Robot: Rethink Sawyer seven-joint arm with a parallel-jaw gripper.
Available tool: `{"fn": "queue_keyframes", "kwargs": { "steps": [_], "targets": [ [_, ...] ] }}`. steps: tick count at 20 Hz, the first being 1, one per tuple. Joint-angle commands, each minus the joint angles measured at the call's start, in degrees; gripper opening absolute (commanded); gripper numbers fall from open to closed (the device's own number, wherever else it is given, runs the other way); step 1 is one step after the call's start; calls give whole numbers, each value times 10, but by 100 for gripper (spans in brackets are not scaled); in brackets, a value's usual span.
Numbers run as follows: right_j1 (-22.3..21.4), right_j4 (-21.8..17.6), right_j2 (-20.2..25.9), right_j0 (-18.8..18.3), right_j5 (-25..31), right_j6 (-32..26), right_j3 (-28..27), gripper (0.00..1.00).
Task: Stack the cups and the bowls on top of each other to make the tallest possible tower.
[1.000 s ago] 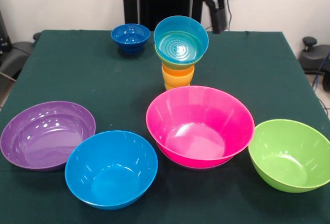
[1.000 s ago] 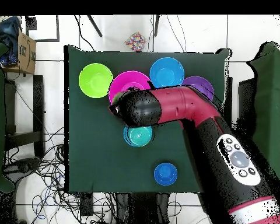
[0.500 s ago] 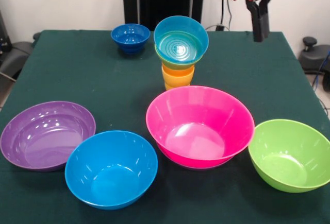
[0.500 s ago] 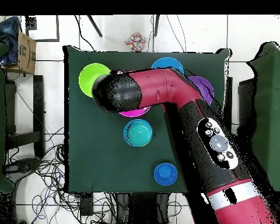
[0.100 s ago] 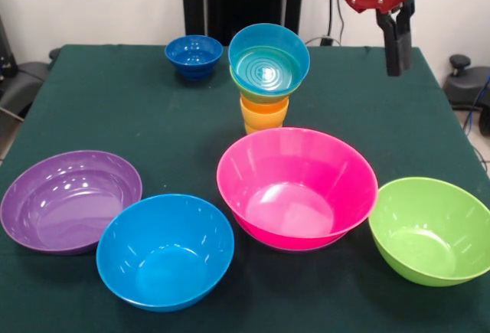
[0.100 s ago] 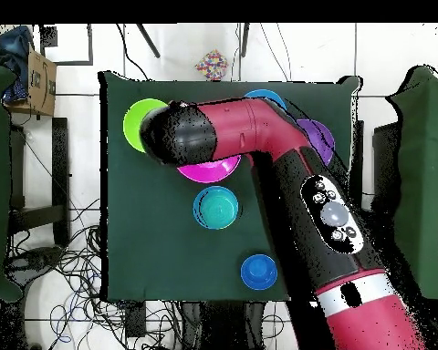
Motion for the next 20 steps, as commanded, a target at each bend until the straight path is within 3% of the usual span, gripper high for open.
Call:
{"fn": "queue_keyframes", "kwargs": {
  "steps": [1,13,20],
  "targets": [
    [37,-18,-43,15,-23,78,-30,100],
    [51,-31,-60,28,-71,79,-41,100],
    [96,-26,-62,45,-122,84,-50,100]
  ]
}}
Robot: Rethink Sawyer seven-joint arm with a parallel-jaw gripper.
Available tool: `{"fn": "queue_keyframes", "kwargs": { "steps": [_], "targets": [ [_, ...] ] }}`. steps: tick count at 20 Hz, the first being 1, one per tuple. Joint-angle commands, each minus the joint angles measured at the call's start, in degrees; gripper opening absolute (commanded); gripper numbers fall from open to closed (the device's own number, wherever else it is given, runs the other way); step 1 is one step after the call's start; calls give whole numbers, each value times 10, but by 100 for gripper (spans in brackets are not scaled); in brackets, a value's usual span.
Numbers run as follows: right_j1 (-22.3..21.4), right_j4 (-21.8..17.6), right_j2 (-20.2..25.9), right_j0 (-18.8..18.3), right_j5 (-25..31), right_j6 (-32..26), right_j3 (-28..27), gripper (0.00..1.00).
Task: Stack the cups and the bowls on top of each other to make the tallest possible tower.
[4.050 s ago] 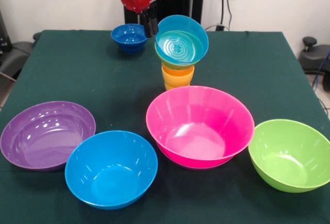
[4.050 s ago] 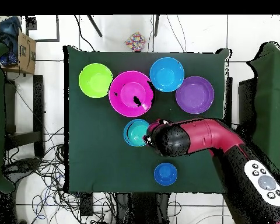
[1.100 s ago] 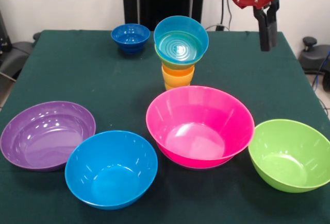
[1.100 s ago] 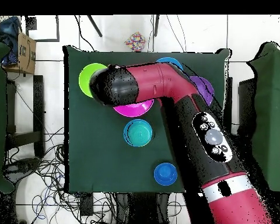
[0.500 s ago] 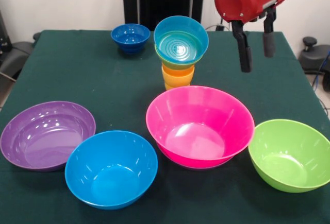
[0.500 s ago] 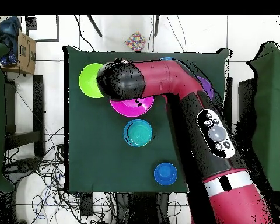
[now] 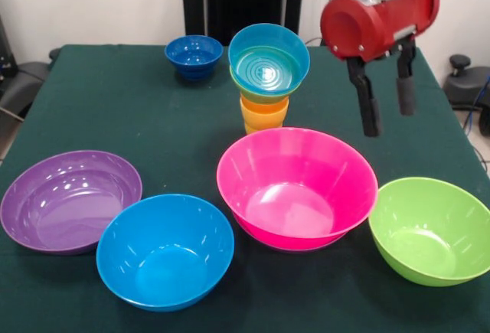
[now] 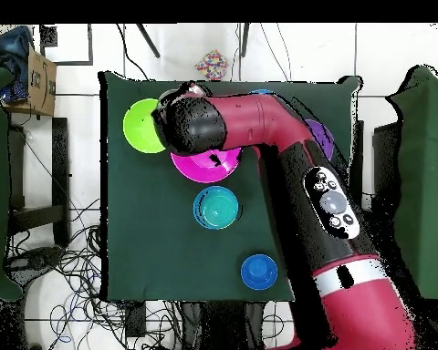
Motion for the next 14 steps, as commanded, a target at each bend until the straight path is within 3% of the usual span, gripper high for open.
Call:
{"fn": "queue_keyframes", "kwargs": {
  "steps": [1,14],
  "targets": [
    [54,-21,-28,28,-35,85,-8,100],
    [81,-35,-74,101,-78,87,-29,100]
  ]
}}
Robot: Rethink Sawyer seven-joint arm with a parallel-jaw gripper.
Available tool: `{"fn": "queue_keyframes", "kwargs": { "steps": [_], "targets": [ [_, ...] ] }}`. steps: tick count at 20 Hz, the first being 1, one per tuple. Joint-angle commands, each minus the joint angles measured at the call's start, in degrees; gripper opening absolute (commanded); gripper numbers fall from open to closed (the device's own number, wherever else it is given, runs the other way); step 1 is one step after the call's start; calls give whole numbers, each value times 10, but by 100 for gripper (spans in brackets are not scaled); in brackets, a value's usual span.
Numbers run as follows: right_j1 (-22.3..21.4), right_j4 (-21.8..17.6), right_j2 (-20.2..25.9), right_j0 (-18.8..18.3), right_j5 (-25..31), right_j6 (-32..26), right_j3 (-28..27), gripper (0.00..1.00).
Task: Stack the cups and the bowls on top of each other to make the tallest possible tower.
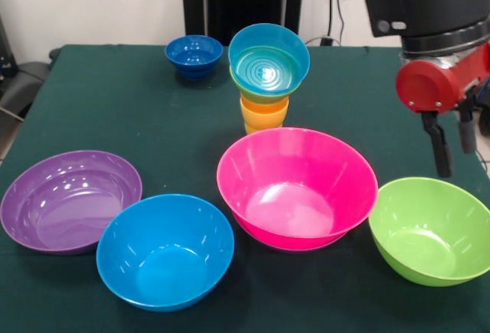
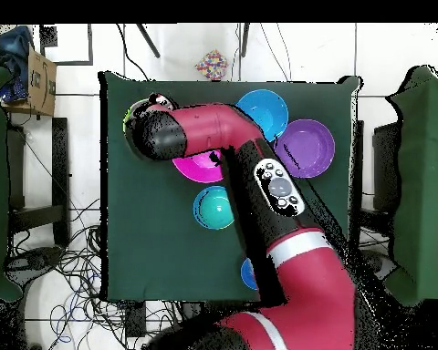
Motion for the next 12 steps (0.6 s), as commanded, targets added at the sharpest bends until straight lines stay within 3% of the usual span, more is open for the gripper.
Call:
{"fn": "queue_keyframes", "kwargs": {
  "steps": [1,12],
  "targets": [
    [19,-32,-47,32,-17,86,-15,100],
    [7,-56,-47,0,-59,50,23,100]
  ]
}}
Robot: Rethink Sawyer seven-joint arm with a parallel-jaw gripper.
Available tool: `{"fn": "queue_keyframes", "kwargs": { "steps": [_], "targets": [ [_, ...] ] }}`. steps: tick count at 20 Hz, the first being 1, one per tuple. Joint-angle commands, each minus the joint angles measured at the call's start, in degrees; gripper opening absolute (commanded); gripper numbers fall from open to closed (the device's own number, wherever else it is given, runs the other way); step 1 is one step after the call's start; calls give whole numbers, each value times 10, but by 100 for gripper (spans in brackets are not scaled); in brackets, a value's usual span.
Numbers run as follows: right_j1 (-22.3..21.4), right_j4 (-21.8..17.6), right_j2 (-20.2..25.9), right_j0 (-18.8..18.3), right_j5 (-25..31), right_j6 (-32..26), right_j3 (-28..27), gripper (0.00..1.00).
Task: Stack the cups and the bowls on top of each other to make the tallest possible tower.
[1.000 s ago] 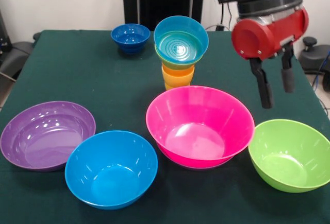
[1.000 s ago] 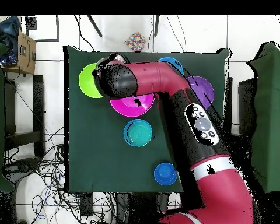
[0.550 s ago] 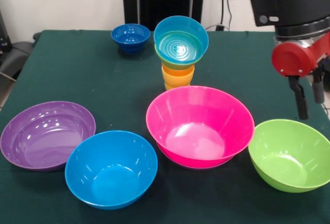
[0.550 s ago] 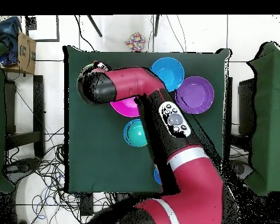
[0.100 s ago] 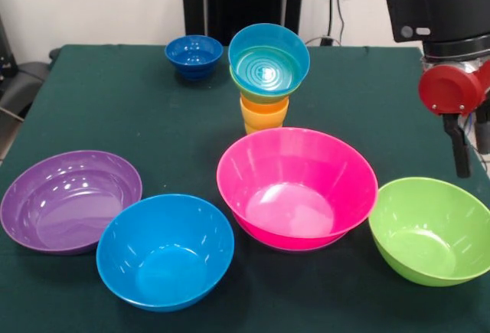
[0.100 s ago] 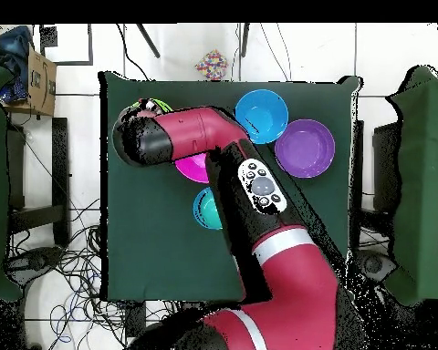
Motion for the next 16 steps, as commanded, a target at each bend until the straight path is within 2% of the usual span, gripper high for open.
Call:
{"fn": "queue_keyframes", "kwargs": {
  "steps": [1,16],
  "targets": [
    [3,-46,-37,-17,-41,50,24,100],
    [36,-67,-48,-21,-79,33,18,100]
  ]
}}
